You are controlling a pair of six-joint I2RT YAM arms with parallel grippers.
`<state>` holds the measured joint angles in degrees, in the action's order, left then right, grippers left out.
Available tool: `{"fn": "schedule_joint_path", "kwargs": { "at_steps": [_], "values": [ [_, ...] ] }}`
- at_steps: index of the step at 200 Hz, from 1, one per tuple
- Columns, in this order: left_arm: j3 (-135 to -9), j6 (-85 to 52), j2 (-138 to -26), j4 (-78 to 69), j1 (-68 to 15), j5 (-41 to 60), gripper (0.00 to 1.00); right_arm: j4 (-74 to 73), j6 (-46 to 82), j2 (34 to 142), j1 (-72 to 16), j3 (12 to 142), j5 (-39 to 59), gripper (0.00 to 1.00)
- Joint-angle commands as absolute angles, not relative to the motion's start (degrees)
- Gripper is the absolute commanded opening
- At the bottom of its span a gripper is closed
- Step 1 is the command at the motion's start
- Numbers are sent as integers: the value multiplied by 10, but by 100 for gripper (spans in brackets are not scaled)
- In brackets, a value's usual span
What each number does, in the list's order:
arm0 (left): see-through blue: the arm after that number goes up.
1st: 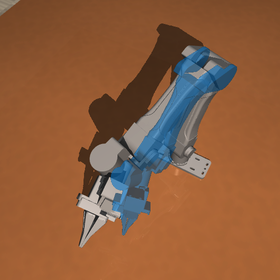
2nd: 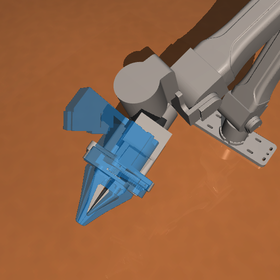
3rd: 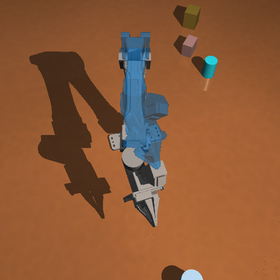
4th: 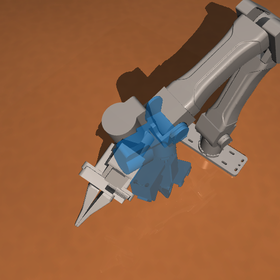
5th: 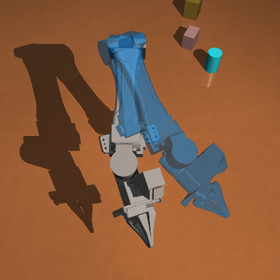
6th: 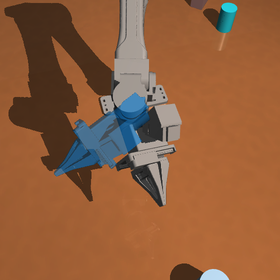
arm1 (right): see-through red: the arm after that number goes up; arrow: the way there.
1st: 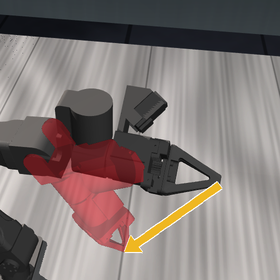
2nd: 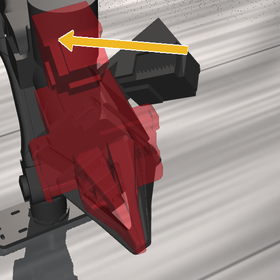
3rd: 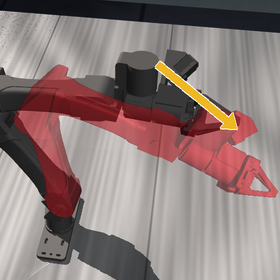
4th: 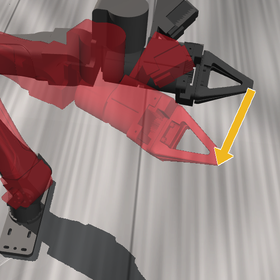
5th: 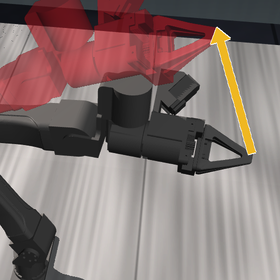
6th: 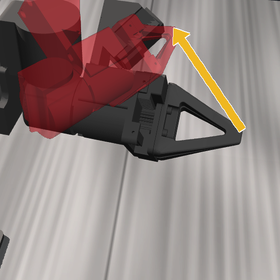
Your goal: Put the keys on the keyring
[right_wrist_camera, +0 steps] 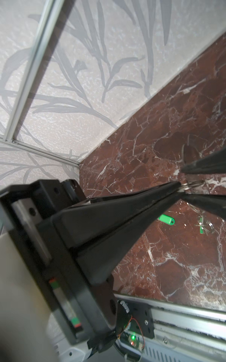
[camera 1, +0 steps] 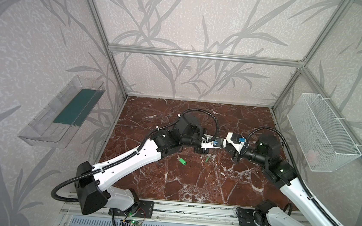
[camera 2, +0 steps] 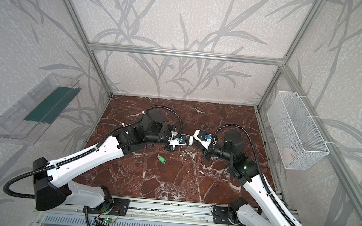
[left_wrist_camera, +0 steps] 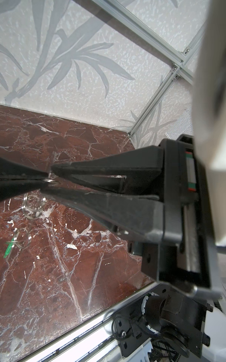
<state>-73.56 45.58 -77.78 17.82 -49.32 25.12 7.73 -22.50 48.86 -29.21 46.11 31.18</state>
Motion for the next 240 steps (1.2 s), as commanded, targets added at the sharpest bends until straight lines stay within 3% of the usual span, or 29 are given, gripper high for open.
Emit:
{"fn": "schedule_joint_path", "kwargs": {
  "at_steps": [1, 42, 88, 240],
  "values": [
    [-711, 402, -767, 120, -478, 295, 0, 13, -219, 450, -288, 432, 278, 29],
    [-640, 301, -736, -15, -439, 381, 0, -56, -174, 397, -262, 383, 292, 30],
    [-595, 244, -717, -120, -424, 428, 0, -75, -147, 396, -261, 367, 315, 24],
    [-573, 235, -699, -143, -414, 478, 0, -165, -82, 454, -263, 379, 419, 17]
  ]
}}
